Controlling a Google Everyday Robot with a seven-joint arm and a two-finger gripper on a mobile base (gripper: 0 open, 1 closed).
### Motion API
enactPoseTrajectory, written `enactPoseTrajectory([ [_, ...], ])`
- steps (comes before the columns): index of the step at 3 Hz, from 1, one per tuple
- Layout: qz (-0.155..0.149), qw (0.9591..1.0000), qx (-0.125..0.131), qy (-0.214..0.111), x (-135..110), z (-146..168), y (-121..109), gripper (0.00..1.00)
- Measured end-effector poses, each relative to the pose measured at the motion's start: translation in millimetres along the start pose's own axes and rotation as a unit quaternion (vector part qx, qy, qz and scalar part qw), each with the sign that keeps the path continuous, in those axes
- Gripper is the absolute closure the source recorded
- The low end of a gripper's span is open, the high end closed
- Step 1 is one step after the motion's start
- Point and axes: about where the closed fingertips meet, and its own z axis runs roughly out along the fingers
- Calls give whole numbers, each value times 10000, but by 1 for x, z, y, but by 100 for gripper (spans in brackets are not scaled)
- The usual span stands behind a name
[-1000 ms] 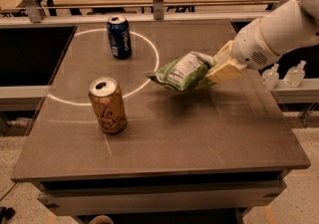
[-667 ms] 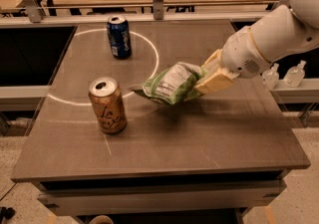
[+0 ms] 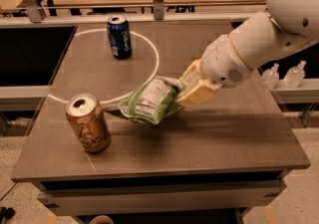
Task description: Move green jalapeno chip bag near orange can
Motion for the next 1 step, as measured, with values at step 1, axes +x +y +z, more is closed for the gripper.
enactPoseTrajectory([
  [1,-8,10000,16,13,-1,0,0,75],
])
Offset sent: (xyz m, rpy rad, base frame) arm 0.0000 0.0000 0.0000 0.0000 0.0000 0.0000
